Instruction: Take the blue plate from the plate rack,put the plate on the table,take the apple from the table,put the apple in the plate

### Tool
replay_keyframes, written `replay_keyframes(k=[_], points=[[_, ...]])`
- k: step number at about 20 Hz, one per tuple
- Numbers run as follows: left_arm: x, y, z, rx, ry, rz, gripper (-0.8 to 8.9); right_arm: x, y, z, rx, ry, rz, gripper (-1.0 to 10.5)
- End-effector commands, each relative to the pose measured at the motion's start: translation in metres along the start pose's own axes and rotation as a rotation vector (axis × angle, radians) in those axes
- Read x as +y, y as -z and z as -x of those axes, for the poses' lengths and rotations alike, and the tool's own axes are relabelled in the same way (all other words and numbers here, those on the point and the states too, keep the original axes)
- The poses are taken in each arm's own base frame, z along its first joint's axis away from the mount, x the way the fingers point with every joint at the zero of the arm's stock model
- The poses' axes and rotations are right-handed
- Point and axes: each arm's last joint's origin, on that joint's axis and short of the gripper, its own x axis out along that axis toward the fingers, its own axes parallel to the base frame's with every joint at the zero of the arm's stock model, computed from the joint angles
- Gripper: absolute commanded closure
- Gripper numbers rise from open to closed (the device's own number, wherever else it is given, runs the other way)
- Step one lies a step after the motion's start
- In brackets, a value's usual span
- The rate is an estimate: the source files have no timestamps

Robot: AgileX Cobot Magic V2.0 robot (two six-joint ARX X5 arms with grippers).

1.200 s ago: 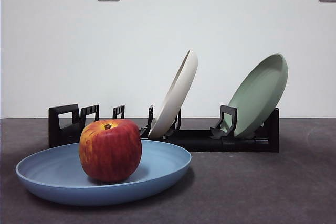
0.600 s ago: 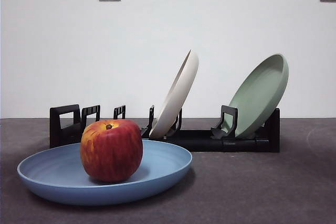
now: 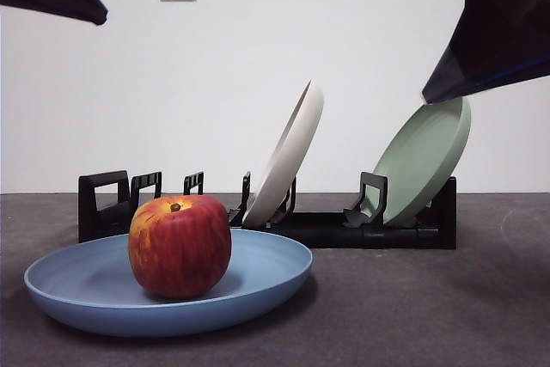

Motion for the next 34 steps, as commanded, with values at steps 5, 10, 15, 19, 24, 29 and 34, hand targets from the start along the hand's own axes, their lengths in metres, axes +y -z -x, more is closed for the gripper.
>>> replay_keyframes(k=[5, 10, 15, 19, 24, 29, 34], points=[[0.001, 0.006, 0.0, 0.055, -0.009, 0.024, 8.14, 0.0, 0.0, 0.0, -0.008, 0.001, -0.016, 9.5], [0.001, 0.006, 0.0, 0.056, -0.009, 0.024, 8.14, 0.0, 0.0, 0.0, -0.008, 0.001, -0.016, 9.5], [0.023, 0.001, 0.022, -0.034, -0.169, -0.025, 8.14, 0.0, 0.0, 0.001, -0.008, 0.001, -0.017, 9.5], [0.044, 0.007, 0.052, -0.16, -0.328, 0.055, 8.14, 0.0, 0.0, 0.001, -0.013, 0.0, -0.018, 9.5], [0.055, 0.05, 0.061, -0.205, -0.465, 0.088, 8.14, 0.0, 0.0, 0.001, -0.013, 0.0, -0.018, 9.5], [0.065, 0.097, 0.051, -0.21, -0.567, 0.113, 8.14, 0.0, 0.0, 0.002, -0.014, 0.0, -0.018, 9.5], [0.074, 0.124, 0.04, -0.188, -0.624, 0.138, 8.14, 0.0, 0.0, 0.002, -0.014, 0.0, -0.018, 9.5]])
